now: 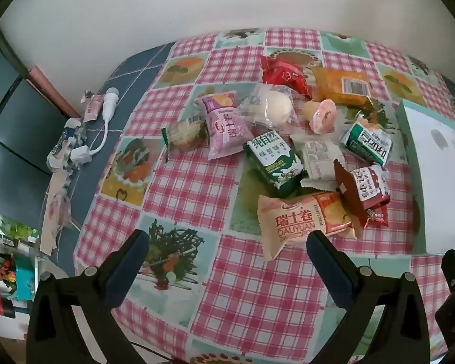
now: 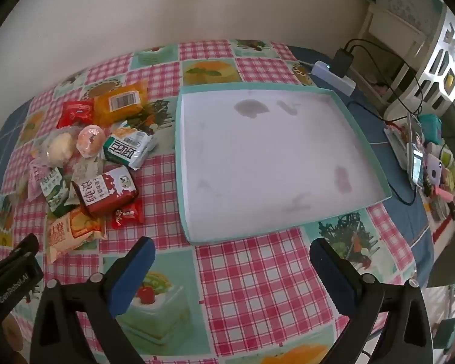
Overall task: Organize snacks
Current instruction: 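Move both tools over the snack pile toward the packs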
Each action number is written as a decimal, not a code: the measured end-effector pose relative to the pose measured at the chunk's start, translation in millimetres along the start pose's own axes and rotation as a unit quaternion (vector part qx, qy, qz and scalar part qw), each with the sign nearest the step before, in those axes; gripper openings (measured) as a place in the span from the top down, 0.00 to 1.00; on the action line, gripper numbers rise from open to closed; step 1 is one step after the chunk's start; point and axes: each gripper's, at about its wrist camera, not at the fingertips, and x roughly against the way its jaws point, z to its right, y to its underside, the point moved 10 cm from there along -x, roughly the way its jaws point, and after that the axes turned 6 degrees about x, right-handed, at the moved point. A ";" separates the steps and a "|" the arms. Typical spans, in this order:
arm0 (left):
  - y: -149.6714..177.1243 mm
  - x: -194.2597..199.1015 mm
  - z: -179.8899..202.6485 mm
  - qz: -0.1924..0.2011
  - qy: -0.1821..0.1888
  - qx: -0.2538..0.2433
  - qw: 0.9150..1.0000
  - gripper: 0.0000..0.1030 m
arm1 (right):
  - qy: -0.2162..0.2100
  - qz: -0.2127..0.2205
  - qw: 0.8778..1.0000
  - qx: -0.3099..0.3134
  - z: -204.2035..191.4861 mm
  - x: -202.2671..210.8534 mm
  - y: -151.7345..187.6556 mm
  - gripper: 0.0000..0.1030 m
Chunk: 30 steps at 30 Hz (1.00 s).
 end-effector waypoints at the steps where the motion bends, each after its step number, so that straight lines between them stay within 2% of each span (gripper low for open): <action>1: -0.4 0.5 1.1 0.002 0.000 0.000 1.000 0.00 | 0.001 0.002 1.000 0.000 0.1 0.5 -0.1 0.00; 12: 2.7 8.9 7.7 0.012 0.012 -0.007 1.000 0.00 | -0.001 -0.002 1.000 -0.004 -0.8 2.4 -2.2 0.00; 30: 2.8 5.5 6.0 -0.001 0.021 -0.005 1.000 0.00 | -0.003 0.000 1.000 -0.004 0.1 2.1 0.0 0.00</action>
